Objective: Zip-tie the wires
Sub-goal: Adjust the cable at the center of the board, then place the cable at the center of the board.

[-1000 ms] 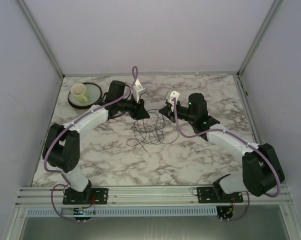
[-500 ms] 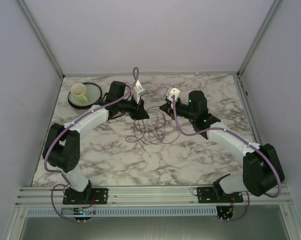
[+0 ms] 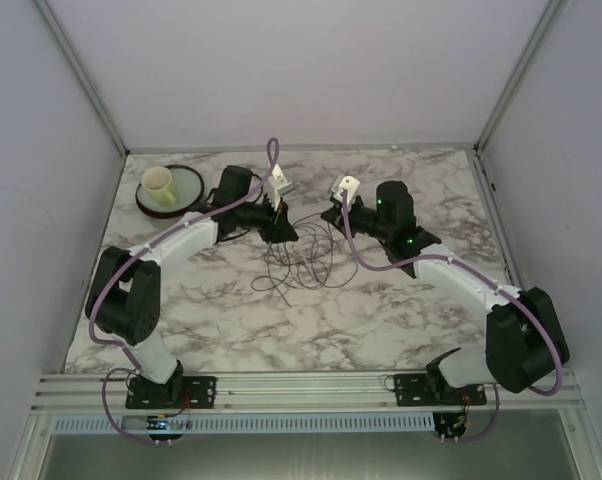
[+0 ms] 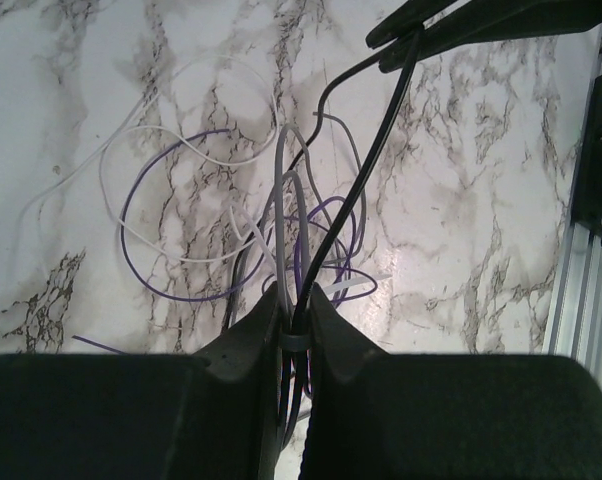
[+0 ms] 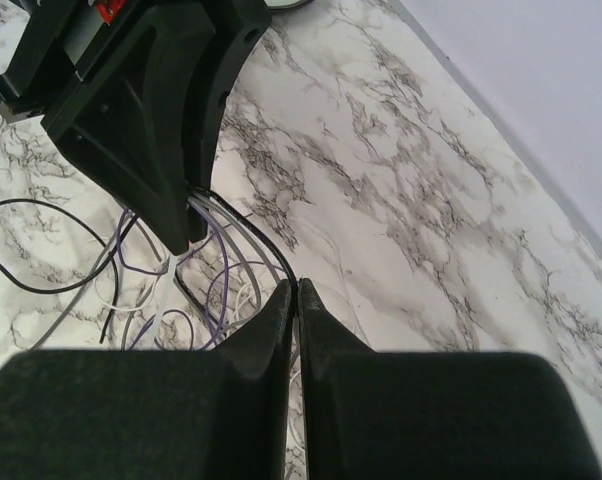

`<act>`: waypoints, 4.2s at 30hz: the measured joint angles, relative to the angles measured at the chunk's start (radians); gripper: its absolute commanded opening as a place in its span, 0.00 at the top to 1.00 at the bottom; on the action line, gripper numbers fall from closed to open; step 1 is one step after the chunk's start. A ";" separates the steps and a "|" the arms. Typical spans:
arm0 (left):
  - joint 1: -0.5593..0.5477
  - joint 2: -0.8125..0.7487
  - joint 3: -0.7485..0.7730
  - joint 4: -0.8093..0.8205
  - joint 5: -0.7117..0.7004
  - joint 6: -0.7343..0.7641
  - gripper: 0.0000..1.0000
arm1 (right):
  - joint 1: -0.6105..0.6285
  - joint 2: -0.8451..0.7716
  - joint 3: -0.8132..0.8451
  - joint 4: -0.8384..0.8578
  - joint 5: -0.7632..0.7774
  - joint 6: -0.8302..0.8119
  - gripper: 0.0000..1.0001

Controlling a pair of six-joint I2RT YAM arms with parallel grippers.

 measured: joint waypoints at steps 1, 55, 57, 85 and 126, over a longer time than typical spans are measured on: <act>-0.001 0.000 -0.003 0.001 0.000 0.000 0.88 | 0.000 -0.001 0.000 -0.001 0.001 0.000 1.00; -0.007 -0.026 -0.040 0.027 -0.027 -0.016 0.97 | -0.075 -0.118 0.014 -0.027 0.215 0.009 1.00; -0.007 -0.030 -0.041 0.026 -0.027 -0.017 0.98 | -0.076 -0.122 0.014 -0.027 0.216 0.009 1.00; 0.003 -0.055 -0.045 -0.008 -0.061 -0.019 1.00 | -0.095 -0.281 -0.058 -0.106 0.133 0.053 0.44; 0.014 -0.140 0.185 -0.512 -0.078 -0.206 1.00 | 0.106 0.295 -0.105 0.670 -0.078 0.272 0.02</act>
